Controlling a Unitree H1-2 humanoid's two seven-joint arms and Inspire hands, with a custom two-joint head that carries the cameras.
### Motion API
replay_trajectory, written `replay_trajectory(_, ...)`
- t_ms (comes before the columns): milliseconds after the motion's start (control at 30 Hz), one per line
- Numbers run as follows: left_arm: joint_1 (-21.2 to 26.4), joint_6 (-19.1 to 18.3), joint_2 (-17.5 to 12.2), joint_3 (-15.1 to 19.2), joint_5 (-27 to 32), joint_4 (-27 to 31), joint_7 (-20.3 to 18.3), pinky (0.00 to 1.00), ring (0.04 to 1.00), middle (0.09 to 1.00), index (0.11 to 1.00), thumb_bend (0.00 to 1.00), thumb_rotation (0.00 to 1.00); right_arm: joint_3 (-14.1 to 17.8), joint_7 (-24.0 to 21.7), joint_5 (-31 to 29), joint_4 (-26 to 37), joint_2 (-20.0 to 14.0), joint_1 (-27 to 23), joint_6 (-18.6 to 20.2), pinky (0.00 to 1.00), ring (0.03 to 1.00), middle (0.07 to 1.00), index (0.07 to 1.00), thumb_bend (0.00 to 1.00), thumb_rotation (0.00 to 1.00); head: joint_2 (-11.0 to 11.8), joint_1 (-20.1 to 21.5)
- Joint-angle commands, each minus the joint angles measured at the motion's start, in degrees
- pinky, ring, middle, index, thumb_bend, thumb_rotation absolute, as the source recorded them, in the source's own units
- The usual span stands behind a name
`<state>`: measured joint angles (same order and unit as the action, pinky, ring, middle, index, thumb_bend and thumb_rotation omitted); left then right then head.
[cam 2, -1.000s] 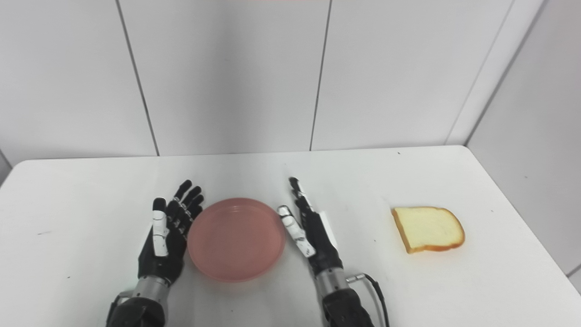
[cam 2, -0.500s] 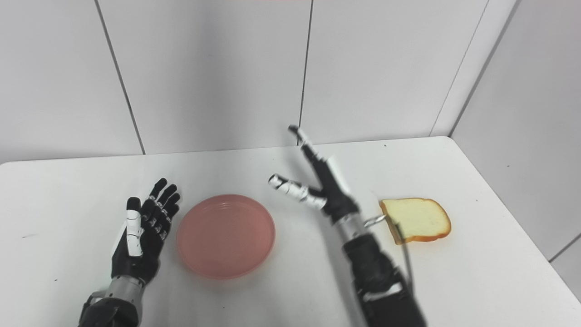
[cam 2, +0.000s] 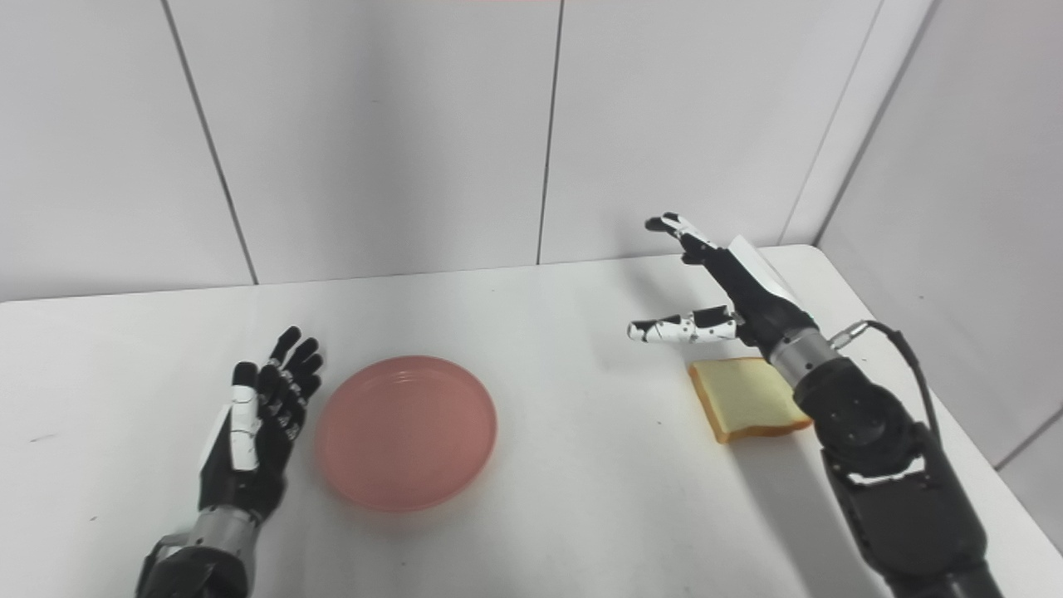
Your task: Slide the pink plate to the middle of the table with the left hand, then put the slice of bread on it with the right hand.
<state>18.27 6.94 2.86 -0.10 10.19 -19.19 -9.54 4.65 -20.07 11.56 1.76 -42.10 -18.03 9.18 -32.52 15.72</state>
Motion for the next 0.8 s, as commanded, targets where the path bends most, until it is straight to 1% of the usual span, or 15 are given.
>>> replay_trajectory(0, -2.40, -2.41, -0.25, 0.31, -0.37, -1.07, 0.93, 1.00, 0.954, 0.936, 0.915, 0.83, 1.00, -0.04, -1.88, 1.59, 0.82, -5.01, -0.73, 1.10, 0.92, 0.996, 0.995, 0.907, 0.94, 0.31, 0.41, 1.40)
replay_trajectory(67, -2.00, -1.77, -0.37, 0.75, 0.08, -1.79, 0.81, 1.00, 0.950, 0.932, 0.914, 0.83, 1.00, -0.67, -3.36, 2.86, 0.00, -8.11, -0.32, 0.15, 0.93, 0.999, 0.997, 0.916, 0.96, 0.32, 0.41, 1.40)
replay_trajectory(100, -1.88, -1.60, -0.40, 0.91, 0.22, -2.00, 0.73, 0.99, 0.948, 0.931, 0.915, 0.84, 1.00, -0.87, -3.62, 3.25, -0.34, -9.01, -0.21, -0.39, 0.95, 1.000, 0.990, 0.917, 0.98, 0.33, 0.41, 1.40)
replay_trajectory(133, -1.80, -1.67, -0.49, 1.07, 0.40, -1.91, 0.59, 0.98, 0.945, 0.929, 0.916, 0.83, 1.00, -1.07, -3.98, 3.87, -0.85, -10.26, -0.13, -0.69, 0.97, 1.000, 0.987, 0.918, 0.99, 0.34, 0.66, 2.82)
replay_trajectory(167, -1.76, -1.79, -0.54, 1.18, 0.47, -1.77, 0.50, 0.97, 0.941, 0.927, 0.915, 0.83, 1.00, -1.16, -4.22, 4.27, -1.17, -10.98, -0.10, -0.79, 0.99, 1.000, 0.986, 0.919, 1.00, 0.34, 0.66, 2.82)
replay_trajectory(267, -1.73, -1.75, -0.68, 1.71, 1.06, -1.60, 0.22, 0.94, 0.934, 0.922, 0.908, 0.83, 0.99, -2.91, -5.81, 8.00, -2.76, -15.18, -0.26, -0.58, 1.00, 1.000, 0.986, 0.939, 1.00, 0.34, 0.83, 3.22)
replay_trajectory(333, -1.82, -1.91, -0.72, 1.81, 1.24, -1.36, 0.11, 0.93, 0.931, 0.921, 0.907, 0.83, 0.99, -4.26, -5.82, 10.67, -3.76, -16.90, -0.27, -1.06, 1.00, 1.000, 0.982, 0.957, 1.00, 0.37, 0.89, 3.38)
replay_trajectory(400, -1.80, -1.75, -0.88, 1.73, 1.16, -1.61, -0.08, 0.93, 0.930, 0.922, 0.909, 0.82, 0.99, -5.20, -4.28, 13.72, -4.59, -17.85, 0.29, -2.24, 1.00, 0.999, 0.967, 0.958, 1.00, 0.41, 1.06, 3.96)
replay_trajectory(467, -1.81, -1.80, -0.98, 1.56, 1.02, -1.60, -0.06, 0.94, 0.927, 0.917, 0.903, 0.82, 0.99, -5.30, -3.20, 15.33, -5.04, -18.18, 0.98, -3.23, 1.00, 0.997, 0.956, 0.955, 1.00, 0.42, 1.19, 4.18)
replay_trajectory(500, -1.80, -1.69, -1.02, 1.47, 1.00, -1.78, -0.14, 0.94, 0.927, 0.917, 0.902, 0.81, 0.99, -4.99, -3.07, 15.93, -4.57, -18.55, 2.09, -2.98, 1.00, 0.997, 0.954, 0.954, 1.00, 0.42, 1.30, 4.27)
replay_trajectory(567, -1.76, -1.42, -1.01, 1.41, 1.12, -2.27, -0.31, 0.95, 0.930, 0.918, 0.904, 0.81, 1.00, -4.75, -2.81, 17.30, -4.05, -19.31, 3.83, -2.99, 1.00, 1.000, 0.959, 0.961, 1.00, 0.37, 1.30, 4.27)
replay_trajectory(667, -1.63, -0.88, -1.03, 1.38, 1.36, -3.13, -0.65, 0.95, 0.929, 0.916, 0.900, 0.80, 0.99, -4.70, -3.05, 18.49, -4.05, -20.11, 5.39, -3.50, 1.00, 1.000, 0.961, 0.967, 1.00, 0.37, 1.13, 4.51)
replay_trajectory(767, -1.36, -0.48, -1.19, 1.40, 1.67, -4.02, -1.16, 0.97, 0.934, 0.919, 0.901, 0.80, 0.98, -4.98, -3.59, 18.85, -4.53, -20.11, 5.90, -4.13, 1.00, 1.000, 0.969, 0.976, 1.00, 0.35, 1.21, 4.55)
